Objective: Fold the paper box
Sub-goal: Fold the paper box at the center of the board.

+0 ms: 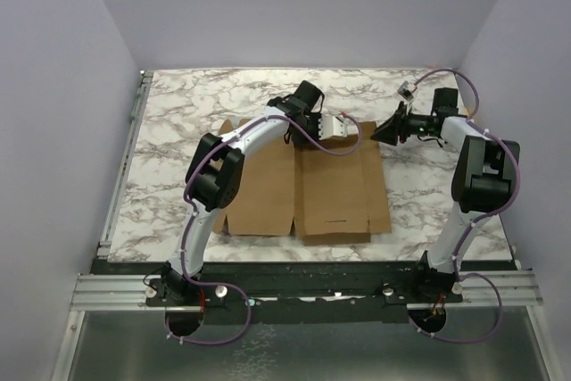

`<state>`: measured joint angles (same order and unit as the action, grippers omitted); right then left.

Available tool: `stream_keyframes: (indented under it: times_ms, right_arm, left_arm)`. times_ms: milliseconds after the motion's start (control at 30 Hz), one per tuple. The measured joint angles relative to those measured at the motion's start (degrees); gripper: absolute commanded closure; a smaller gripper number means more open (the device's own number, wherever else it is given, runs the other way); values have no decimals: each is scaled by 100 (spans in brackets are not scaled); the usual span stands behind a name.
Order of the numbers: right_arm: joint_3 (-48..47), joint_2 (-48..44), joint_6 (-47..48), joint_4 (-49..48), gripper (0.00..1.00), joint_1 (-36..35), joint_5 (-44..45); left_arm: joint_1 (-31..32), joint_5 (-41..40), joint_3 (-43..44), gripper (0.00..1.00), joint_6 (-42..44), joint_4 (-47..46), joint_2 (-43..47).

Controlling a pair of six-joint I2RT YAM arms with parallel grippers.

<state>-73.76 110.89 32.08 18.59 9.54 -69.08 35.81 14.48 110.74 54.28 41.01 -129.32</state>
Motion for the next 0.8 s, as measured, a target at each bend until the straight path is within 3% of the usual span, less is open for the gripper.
stream_keyframes:
  times_ms: [367,433,533,567,700,800]
  right_arm:
    - [-219,0,269,284,46,59,-280]
    - [-450,0,951,1071,40,269,-691]
    - [-1152,2,2612,2732,16,704,-1067]
    - [-1325,-7,3226,3235,3,839,-1198]
    - [-1110,-55,5438,4767,0,927,-1635]
    - [-772,0,6124,5423,0,741,-1690]
  left_arm:
    - [-24,354,-505,99,50,-114,334]
    - [-24,369,-549,99,72,-116,367]
    - [-24,398,-739,99,122,-168,490]
    - [-24,417,-796,100,133,-175,531]
    - [-13,476,-964,100,195,-205,734]
    - [17,518,-1051,100,225,-278,887]
